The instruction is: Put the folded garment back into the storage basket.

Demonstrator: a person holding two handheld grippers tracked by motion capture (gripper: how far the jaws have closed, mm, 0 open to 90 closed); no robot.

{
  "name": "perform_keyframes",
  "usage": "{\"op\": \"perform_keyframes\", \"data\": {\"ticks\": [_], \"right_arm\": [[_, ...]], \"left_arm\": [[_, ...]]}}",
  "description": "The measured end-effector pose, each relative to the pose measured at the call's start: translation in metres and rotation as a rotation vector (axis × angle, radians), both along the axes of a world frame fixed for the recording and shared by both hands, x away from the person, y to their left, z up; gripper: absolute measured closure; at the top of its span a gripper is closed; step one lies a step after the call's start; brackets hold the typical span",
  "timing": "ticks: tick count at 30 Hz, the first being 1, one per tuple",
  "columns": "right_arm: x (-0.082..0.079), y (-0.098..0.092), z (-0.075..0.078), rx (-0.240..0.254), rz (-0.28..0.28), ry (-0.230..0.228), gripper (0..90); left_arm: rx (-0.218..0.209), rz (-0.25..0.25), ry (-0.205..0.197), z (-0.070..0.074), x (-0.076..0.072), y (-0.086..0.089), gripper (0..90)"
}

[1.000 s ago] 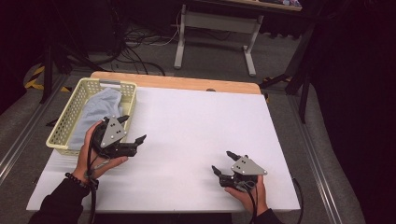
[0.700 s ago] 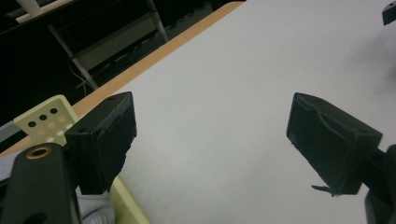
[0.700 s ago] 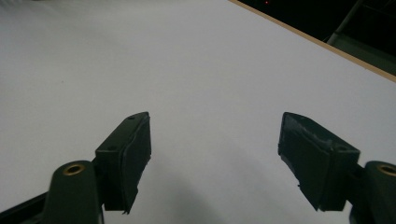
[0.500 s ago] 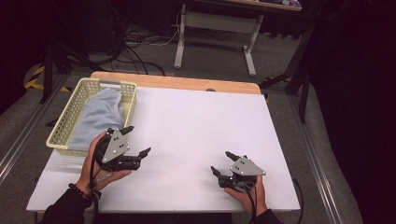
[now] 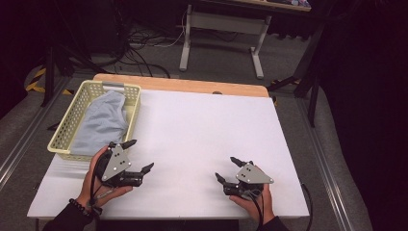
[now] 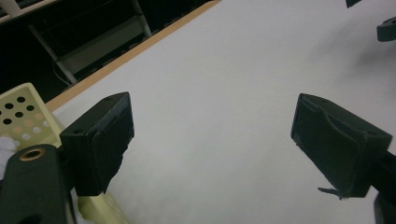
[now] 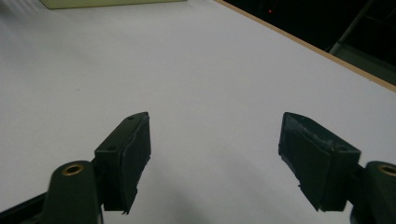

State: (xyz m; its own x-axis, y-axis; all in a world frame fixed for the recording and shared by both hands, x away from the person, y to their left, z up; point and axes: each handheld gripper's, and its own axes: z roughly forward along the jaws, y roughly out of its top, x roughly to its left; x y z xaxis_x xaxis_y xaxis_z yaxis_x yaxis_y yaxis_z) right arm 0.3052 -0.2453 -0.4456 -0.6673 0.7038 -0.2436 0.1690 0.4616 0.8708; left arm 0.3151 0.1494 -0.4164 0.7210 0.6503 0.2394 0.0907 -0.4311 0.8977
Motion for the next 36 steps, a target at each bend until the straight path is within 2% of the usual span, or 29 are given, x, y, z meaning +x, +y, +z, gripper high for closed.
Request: {"op": "perform_keyframes", "data": {"ticks": [6,11,18,22,27,30,32,33,36], "right_arm": [[-0.003,0.006,0.001,-0.001,0.025,-0.009,25.7],[-0.006,0.010,0.001,0.005,0.030,-0.014,25.3],[-0.006,0.012,0.000,0.009,0.037,-0.013,24.6],[-0.005,0.012,-0.001,0.014,0.040,-0.016,23.3],[-0.003,0.012,-0.001,0.015,0.047,-0.016,22.9],[-0.001,0.013,-0.002,0.009,0.050,-0.013,23.0],[0.001,0.015,-0.002,0.004,0.055,-0.013,23.1],[0.003,0.016,-0.002,0.004,0.057,-0.012,23.2],[0.005,0.018,-0.003,0.001,0.067,-0.005,23.2]], "left_arm": [[-0.012,-0.006,0.010,-0.009,-0.011,0.009,12.9],[-0.016,0.009,0.027,-0.017,-0.017,0.016,12.1],[-0.014,0.034,0.078,-0.034,-0.022,0.024,10.8],[0.025,0.038,0.110,-0.047,-0.019,0.020,10.0],[0.043,0.031,0.113,-0.051,-0.021,0.015,9.7],[0.016,0.032,0.129,-0.051,-0.021,0.016,9.6],[0.022,0.030,0.130,-0.051,-0.021,0.017,9.5],[0.038,0.039,0.127,-0.052,-0.021,0.018,9.4],[0.022,0.046,0.136,-0.052,-0.022,0.023,9.3]]}}
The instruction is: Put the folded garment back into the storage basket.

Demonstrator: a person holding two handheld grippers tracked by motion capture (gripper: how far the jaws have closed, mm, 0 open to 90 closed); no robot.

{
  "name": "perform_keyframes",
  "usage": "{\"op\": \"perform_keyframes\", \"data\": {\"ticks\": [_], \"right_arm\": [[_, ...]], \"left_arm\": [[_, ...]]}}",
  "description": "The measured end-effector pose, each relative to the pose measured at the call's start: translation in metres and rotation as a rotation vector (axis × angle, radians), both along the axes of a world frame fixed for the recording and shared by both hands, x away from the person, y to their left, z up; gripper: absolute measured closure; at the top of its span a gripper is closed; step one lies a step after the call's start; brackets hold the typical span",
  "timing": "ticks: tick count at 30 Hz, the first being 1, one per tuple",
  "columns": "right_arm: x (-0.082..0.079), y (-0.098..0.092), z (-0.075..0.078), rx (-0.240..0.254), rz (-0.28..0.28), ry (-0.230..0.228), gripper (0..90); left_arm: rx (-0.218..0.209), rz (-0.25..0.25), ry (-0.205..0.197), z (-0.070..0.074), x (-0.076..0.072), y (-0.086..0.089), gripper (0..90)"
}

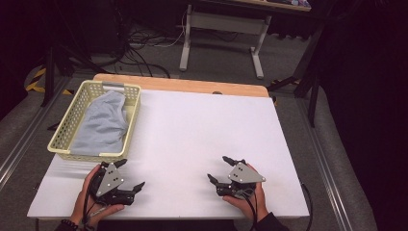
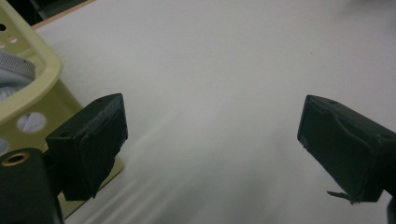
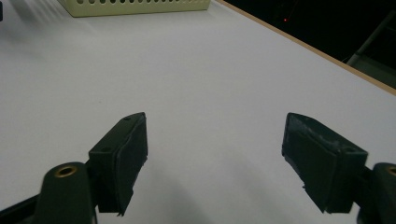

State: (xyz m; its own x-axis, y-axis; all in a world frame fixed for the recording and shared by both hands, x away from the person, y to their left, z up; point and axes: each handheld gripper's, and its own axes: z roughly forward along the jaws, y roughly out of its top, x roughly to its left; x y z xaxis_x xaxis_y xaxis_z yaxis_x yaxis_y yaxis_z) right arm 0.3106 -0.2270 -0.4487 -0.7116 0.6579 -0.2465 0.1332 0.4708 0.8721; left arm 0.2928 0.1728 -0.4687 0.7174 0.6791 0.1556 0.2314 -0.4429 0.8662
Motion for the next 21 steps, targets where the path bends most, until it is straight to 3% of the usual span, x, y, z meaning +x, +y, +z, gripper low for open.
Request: {"op": "perform_keyframes", "data": {"ticks": [10,21], "right_arm": [[0.0010,0.0000,-0.0009,-0.003,-0.004,0.005,23.2],[0.0048,-0.0019,-0.0042,-0.009,-0.013,0.023,23.3]], "left_arm": [[-0.016,0.008,-0.023,0.0061,-0.0017,0.0017,9.2],[-0.029,0.007,-0.016,0.0068,-0.0009,0.0016,9.0]]}}
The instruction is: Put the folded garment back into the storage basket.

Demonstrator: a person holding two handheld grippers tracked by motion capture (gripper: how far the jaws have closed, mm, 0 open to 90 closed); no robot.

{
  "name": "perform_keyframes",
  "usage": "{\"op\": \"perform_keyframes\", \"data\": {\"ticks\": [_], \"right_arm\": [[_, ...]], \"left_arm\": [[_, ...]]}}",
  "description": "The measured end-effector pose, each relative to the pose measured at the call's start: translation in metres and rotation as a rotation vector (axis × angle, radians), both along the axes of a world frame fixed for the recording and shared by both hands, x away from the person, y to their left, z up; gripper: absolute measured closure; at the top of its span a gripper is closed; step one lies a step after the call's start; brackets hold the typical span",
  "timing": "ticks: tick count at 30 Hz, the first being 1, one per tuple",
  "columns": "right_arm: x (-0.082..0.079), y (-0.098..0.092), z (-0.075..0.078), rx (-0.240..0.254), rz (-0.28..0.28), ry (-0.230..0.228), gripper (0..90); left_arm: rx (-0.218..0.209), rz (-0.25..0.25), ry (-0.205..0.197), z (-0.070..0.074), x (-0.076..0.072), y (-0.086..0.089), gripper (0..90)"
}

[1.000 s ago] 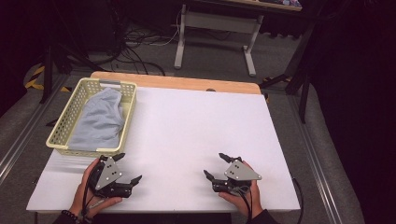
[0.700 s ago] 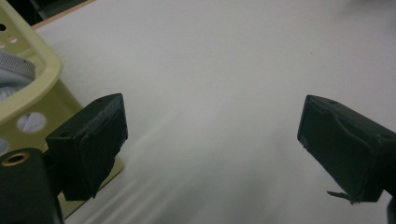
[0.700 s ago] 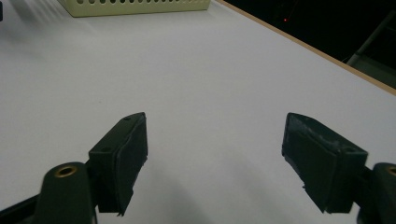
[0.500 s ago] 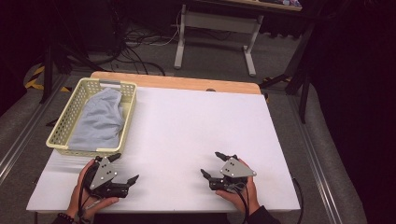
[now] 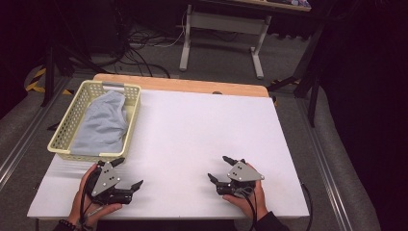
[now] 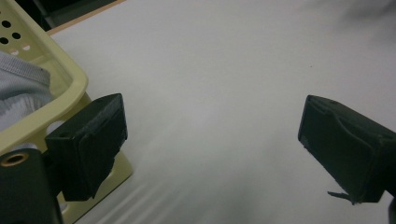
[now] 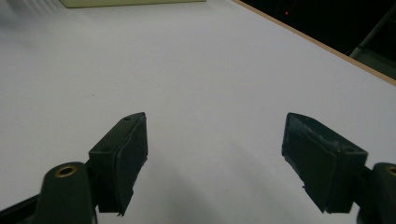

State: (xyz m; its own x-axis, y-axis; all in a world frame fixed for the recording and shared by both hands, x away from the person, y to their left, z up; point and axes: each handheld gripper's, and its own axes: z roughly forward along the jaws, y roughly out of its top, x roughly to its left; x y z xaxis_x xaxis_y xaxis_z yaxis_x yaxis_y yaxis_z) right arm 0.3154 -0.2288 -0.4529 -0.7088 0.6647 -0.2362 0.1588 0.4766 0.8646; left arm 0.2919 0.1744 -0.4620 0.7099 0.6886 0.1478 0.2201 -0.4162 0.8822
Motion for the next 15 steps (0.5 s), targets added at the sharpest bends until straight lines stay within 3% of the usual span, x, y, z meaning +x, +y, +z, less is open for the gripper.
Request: {"op": "perform_keyframes", "data": {"ticks": [12,15], "right_arm": [[-0.006,-0.013,-0.002,0.004,-0.043,0.003,23.3],[-0.006,-0.021,-0.002,0.029,-0.070,0.011,23.1]], "left_arm": [[0.008,-0.049,-0.002,0.000,0.009,-0.015,9.0],[0.011,-0.058,0.000,0.000,0.012,-0.019,9.0]]}}
